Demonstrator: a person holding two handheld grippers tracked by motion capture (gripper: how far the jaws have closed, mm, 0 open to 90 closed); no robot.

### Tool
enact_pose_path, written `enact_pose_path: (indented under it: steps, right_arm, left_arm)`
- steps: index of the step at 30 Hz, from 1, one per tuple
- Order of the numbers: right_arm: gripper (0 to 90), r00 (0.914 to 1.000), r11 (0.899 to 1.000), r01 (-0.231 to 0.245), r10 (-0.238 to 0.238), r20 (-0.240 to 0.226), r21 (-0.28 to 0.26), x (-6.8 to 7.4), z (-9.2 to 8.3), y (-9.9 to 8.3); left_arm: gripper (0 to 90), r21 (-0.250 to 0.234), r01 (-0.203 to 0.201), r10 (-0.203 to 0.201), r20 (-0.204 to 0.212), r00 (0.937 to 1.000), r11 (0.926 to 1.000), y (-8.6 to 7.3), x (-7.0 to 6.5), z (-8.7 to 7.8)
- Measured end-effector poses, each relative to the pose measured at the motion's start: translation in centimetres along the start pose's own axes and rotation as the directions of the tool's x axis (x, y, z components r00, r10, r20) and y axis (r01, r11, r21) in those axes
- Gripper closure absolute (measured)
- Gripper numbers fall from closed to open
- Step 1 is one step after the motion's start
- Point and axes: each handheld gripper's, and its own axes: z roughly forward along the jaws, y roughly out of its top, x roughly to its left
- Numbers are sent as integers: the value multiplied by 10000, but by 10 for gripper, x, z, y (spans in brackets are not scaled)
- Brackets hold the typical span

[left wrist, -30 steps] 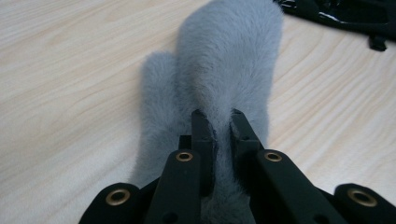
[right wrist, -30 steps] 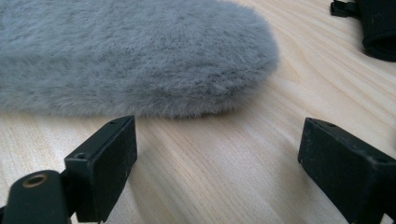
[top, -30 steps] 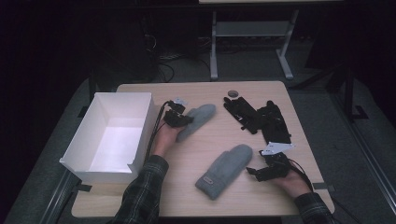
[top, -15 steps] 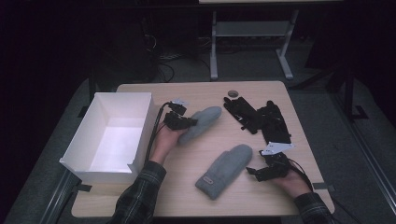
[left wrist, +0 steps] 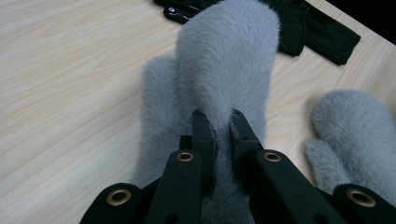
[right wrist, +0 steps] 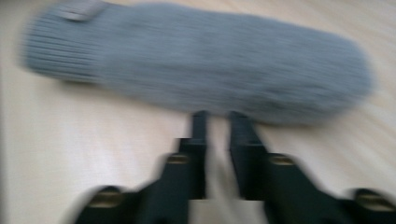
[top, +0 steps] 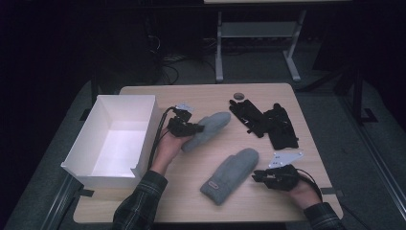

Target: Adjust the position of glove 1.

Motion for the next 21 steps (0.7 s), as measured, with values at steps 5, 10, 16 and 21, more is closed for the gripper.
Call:
enact_pose_path:
  steps: [5,10,16,21]
  right_arm:
    - [900,9919,9998,169,-177,-1255,-67,13,11,6]
    - [900,9852,9982,601,-583,-1613,61,24,27,14]
    - [900,9832,9957,928,-913,-1578,26,29,46,31]
    - [900,9824,9944,1056,-1037,-1554,39,30,60,44]
  left_arm:
    - [839,-10,-9,9,-14,10000,10000,1,-1,-2]
    - [839,-22,-13,13,-6,10000,10000,1,0,-4]
    - [839,-104,-9,10,13,10000,9999,0,-2,-6]
    - [839,-132,-48,48,37,10000,9999,1,-2,-7]
